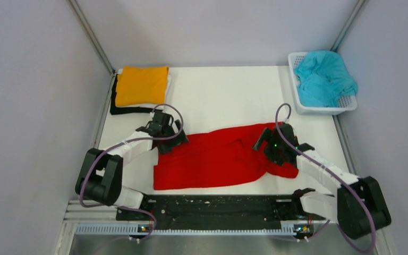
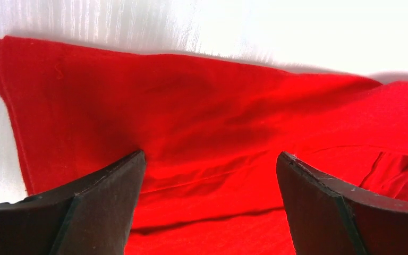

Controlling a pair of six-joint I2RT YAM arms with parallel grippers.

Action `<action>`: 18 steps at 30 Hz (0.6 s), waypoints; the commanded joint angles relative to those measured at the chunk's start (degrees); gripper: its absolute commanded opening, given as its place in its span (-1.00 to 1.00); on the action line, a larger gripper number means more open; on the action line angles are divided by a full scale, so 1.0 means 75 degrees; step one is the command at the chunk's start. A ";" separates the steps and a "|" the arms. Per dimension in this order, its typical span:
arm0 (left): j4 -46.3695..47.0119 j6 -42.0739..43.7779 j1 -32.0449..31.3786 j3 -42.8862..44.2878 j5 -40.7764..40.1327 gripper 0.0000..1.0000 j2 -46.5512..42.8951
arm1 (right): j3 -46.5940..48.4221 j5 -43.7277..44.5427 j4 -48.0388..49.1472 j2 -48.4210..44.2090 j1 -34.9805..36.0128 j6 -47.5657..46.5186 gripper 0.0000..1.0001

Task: Fold and stack the t-shirts
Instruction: Rotate the tshirt 90 degrees

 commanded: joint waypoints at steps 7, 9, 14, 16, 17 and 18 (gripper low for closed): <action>0.0254 -0.1113 -0.0923 -0.0541 -0.0190 0.97 -0.0173 | 0.3715 -0.0584 0.2088 0.5413 -0.1579 -0.2078 0.97; 0.0252 -0.1450 -0.1263 -0.0678 -0.0193 0.97 -0.0364 | 0.5037 -0.0973 0.1893 0.6544 -0.1645 -0.2457 0.97; 0.1004 -0.2497 -0.2420 -0.1087 0.0238 0.97 -0.0469 | 0.8813 -0.2152 0.1042 0.9143 -0.1577 -0.3020 0.97; 0.1576 -0.2876 -0.2939 -0.1221 0.0506 0.97 -0.0350 | 1.0400 -0.2528 0.0772 1.0033 -0.1473 -0.3115 0.97; 0.1802 -0.2994 -0.3221 -0.1221 0.0540 0.97 -0.0256 | 1.1126 -0.2727 0.0591 1.0503 -0.1418 -0.3135 0.97; 0.1840 -0.3086 -0.3441 -0.1137 0.0521 0.97 -0.0150 | 1.1830 -0.2882 0.0371 1.1080 -0.1375 -0.3146 0.98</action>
